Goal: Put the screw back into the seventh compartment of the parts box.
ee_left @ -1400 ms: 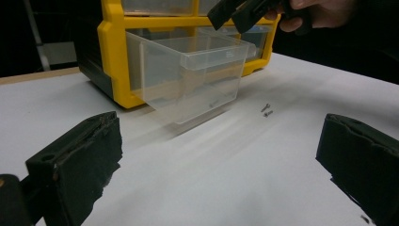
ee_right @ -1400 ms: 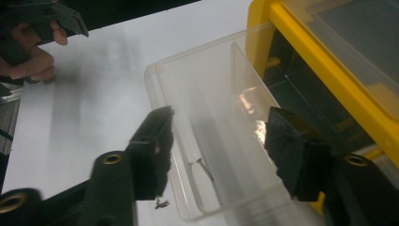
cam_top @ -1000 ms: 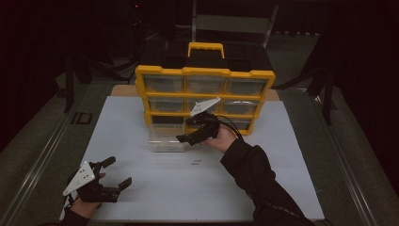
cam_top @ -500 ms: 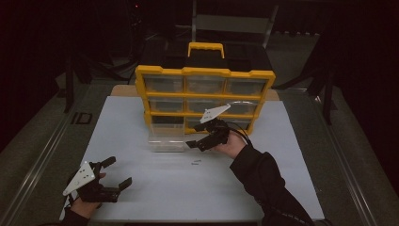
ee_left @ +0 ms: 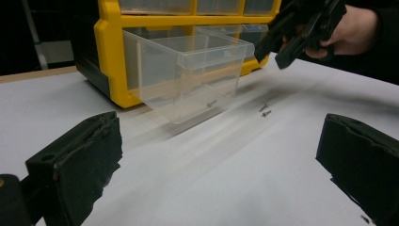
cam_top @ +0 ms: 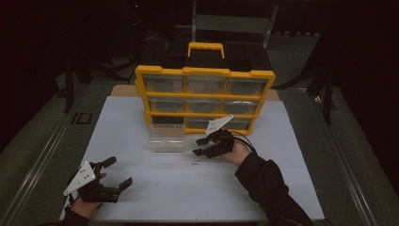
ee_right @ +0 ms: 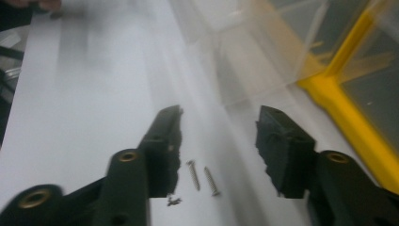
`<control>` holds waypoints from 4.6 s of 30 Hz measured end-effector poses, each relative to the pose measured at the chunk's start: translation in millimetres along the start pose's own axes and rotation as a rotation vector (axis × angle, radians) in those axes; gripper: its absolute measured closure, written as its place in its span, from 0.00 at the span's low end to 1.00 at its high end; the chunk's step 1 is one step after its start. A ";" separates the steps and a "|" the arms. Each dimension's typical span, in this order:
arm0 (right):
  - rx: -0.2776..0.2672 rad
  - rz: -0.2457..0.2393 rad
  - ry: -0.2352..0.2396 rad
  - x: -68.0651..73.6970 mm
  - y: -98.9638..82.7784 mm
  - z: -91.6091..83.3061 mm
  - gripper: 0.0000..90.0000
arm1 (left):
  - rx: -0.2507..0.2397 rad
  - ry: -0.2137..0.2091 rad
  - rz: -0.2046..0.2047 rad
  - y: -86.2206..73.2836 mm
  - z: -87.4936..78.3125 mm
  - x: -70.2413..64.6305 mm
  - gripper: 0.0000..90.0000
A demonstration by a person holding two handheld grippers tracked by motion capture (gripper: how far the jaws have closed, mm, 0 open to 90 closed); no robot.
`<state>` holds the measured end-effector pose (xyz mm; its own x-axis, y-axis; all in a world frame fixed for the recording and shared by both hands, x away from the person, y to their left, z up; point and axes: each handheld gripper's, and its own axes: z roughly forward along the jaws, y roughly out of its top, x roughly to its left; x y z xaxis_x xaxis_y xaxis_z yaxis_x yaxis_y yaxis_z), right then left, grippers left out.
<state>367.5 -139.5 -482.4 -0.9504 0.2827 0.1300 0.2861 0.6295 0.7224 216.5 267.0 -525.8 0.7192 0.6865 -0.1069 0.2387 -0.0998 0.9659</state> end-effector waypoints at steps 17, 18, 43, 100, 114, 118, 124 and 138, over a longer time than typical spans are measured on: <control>0.082 -0.034 0.001 -3.5 -28.4 28.6 0.83 | 0.000 -0.003 -0.002 -0.2 -0.2 0.2 0.01; 0.085 -0.038 0.000 -4.5 -29.1 28.9 0.83 | -0.001 -0.004 -0.002 -0.3 -0.1 0.2 0.01; 0.162 -0.069 -0.039 -1.0 -30.5 39.4 0.98 | 0.000 -0.003 -0.002 -0.6 0.3 0.7 0.01; -0.038 -0.115 -0.052 1.9 101.9 5.0 0.98 | -0.001 -0.006 0.000 0.0 -1.0 0.7 0.01; -0.039 -0.104 -0.037 0.2 104.1 32.1 0.98 | 0.000 -0.008 0.000 -0.4 -0.7 1.0 0.01; -0.027 -0.102 -0.034 -0.5 101.9 38.0 0.98 | 0.000 -0.009 0.001 -0.5 -0.4 0.6 0.01; -0.006 -0.096 -0.033 -3.2 97.2 47.3 0.98 | 0.001 -0.010 0.002 -0.5 -0.4 0.6 0.01; 0.112 -0.051 -0.037 -11.2 90.5 64.1 0.98 | 0.003 -0.012 0.000 -0.9 -0.4 1.0 0.01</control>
<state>411.9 -39.3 -462.0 -0.9595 0.2732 0.0688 0.2514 0.7199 0.6470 216.7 268.1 -526.6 0.7272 0.6777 -0.1094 0.2404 -0.1022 0.9653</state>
